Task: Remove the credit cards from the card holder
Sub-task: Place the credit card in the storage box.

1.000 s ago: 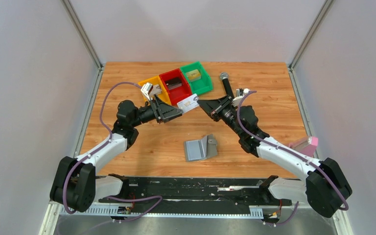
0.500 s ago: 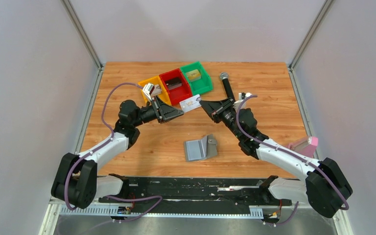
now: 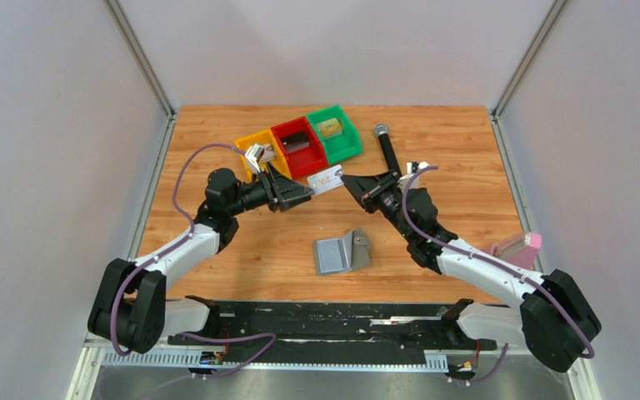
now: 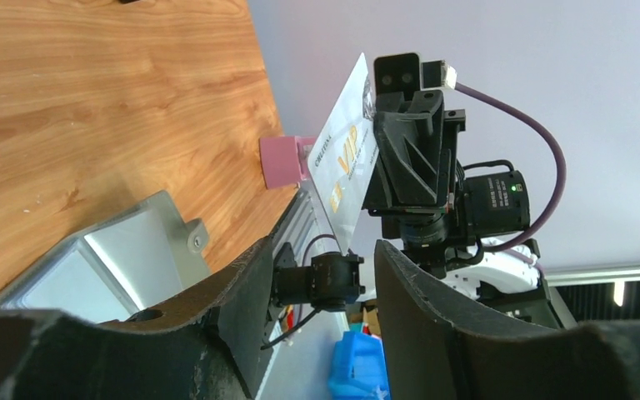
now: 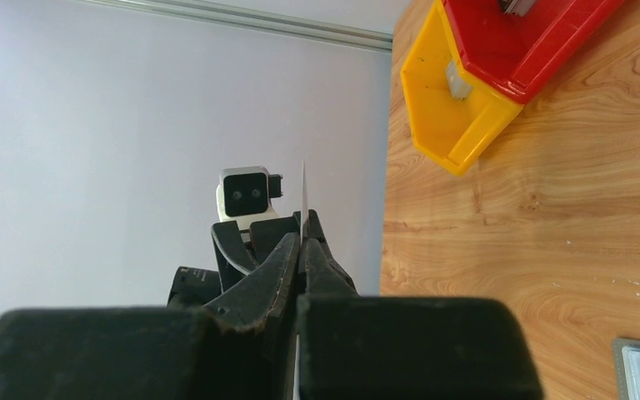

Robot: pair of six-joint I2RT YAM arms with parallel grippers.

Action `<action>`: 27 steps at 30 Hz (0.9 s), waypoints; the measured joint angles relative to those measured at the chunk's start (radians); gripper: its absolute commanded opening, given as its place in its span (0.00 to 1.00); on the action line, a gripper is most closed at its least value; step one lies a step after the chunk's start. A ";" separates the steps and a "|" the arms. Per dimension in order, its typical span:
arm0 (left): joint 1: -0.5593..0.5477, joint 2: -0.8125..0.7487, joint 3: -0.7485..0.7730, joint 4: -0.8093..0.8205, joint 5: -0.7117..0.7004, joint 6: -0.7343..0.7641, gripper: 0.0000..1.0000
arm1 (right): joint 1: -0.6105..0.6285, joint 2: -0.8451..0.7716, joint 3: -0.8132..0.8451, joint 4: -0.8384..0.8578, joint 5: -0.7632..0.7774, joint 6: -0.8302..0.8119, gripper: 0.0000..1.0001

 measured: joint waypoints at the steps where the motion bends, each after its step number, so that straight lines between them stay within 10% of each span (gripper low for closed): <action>1: 0.000 0.000 0.000 -0.006 -0.002 0.002 0.56 | 0.001 0.000 0.000 0.000 0.000 0.000 0.00; 14: 0.000 0.002 0.005 0.019 -0.003 -0.027 0.00 | 0.012 0.001 0.000 0.002 -0.007 0.002 0.02; 22: 0.011 0.006 0.011 0.011 -0.003 -0.026 0.00 | 0.007 0.035 0.000 0.005 -0.021 0.002 0.10; 27: 0.026 0.006 0.034 -0.047 0.000 0.007 0.00 | 0.009 0.037 -0.008 0.006 -0.045 -0.005 0.36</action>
